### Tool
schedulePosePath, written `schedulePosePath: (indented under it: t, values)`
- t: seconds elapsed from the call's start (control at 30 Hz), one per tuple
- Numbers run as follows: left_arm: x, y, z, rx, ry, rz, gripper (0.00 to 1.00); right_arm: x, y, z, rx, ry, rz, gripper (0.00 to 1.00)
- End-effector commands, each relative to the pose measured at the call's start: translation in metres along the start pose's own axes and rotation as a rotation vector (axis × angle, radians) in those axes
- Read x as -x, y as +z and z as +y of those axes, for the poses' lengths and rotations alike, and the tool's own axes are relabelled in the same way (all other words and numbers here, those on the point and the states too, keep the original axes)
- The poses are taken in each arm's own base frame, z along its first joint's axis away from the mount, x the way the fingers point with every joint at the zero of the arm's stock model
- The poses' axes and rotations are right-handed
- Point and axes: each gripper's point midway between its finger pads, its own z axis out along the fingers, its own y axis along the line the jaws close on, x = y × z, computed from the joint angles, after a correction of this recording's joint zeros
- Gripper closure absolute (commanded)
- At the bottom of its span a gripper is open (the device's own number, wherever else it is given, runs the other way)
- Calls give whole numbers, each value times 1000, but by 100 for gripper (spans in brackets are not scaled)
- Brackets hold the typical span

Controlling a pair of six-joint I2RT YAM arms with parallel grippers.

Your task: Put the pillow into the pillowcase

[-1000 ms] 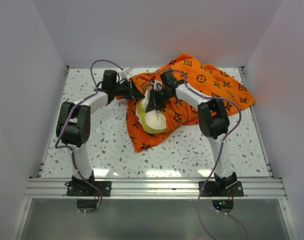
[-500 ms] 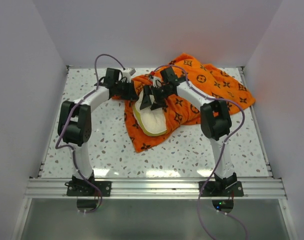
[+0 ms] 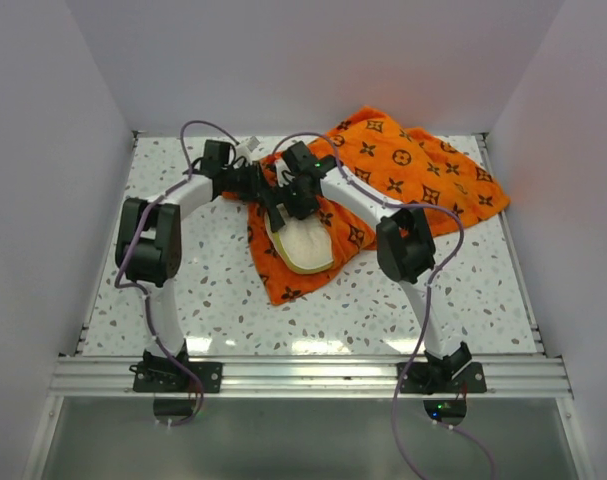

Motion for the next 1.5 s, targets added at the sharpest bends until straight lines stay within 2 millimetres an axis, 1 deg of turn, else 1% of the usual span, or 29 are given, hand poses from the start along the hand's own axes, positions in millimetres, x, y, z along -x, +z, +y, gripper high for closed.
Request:
schedulePosePath:
  t: [0.0, 0.03, 0.07, 0.13, 0.17, 0.2, 0.23, 0.27, 0.3, 0.33, 0.37, 0.4, 0.43, 0.47, 0.5, 0.53, 0.6, 0.67, 0.73, 0.77, 0.83, 0.93, 1.0, 1.1, 1.23, 1.27, 1.3, 1.37, 1.47]
  values:
    - [6, -6, -19, -100, -67, -29, 76, -42, 18, -30, -138, -33, 140, 3]
    - [10, -10, -17, -98, -72, -45, 74, -46, 25, -35, -138, -28, 128, 22]
    - [13, -15, -19, -94, -65, -60, 72, -44, 25, -35, -130, -27, 115, 36]
    - [10, -22, -17, -98, -65, -70, 66, -39, 25, -25, -44, -6, 99, 68]
    - [13, -31, -22, -93, -50, -87, 64, -30, 22, -18, 2, 0, 78, 99]
    - [6, -35, -17, -77, -62, -84, 57, -24, 19, -19, 17, 37, 61, 100]
    - [8, -43, -14, -62, -57, -103, 55, -11, 11, -5, 101, 36, 30, 100]
    - [12, -56, -16, -27, -43, -140, 52, -5, 6, -1, 140, 38, 8, 100]
    - [2, -62, -9, 6, -62, -140, 47, 5, -1, -5, 165, 101, -23, 100]
    - [1, -78, -3, 52, -67, -181, 40, 20, -16, 11, 279, 134, -89, 100]
    - [10, -88, -5, 77, -49, -219, 32, 28, -22, 11, 319, 122, -130, 100]
    - [4, -94, 0, 115, -53, -232, 23, 37, -31, 8, 345, 204, -161, 100]
    - [2, -101, 1, 147, -37, -242, 15, 46, -34, 9, 400, 205, -210, 100]
    - [-2, -110, 1, 177, -23, -261, 12, 53, -50, 23, 508, 208, -234, 100]
    - [-4, -113, 1, 195, -16, -270, 8, 62, -57, 19, 547, 323, -251, 100]
    - [-14, -113, 1, 211, -28, -251, 8, 80, -66, 21, 607, 300, -335, 100]
    - [-31, -111, 12, 298, -31, -225, 8, 82, -70, 20, 686, 418, -318, 100]
    - [-57, -99, 18, 335, -29, -160, 10, 96, -81, 24, 746, 424, -361, 100]
    - [-60, -87, 14, 333, -4, -168, 13, 100, -84, 26, 770, 428, -372, 100]
    - [-63, -82, 22, 379, -7, -169, 14, 101, -86, 27, 796, 441, -371, 100]
    - [-56, -67, 14, 354, 15, -192, 15, 105, -91, 29, 845, 496, -374, 100]
    - [-37, -48, 20, 377, 38, -236, 18, 110, -101, 32, 906, 552, -373, 100]
    - [-11, -40, 6, 310, 77, -305, 19, 110, -103, 32, 920, 586, -358, 100]
    - [5, -32, -11, 219, 119, -349, 18, 111, -103, 31, 930, 610, -356, 100]
    - [8, -32, -38, 76, 120, -372, 13, 114, -107, 33, 992, 646, -363, 100]
    - [-6, -32, -44, 12, 114, -346, 13, 116, -108, 32, 1020, 707, -344, 100]
    - [0, -37, -51, -31, 122, -382, 12, 118, -113, 33, 1046, 696, -366, 100]
    - [-10, -43, -54, -50, 118, -361, 11, 120, -119, 36, 1063, 703, -366, 100]
    - [-14, -56, -39, -12, 73, -367, 10, 122, -127, 38, 1075, 689, -372, 100]
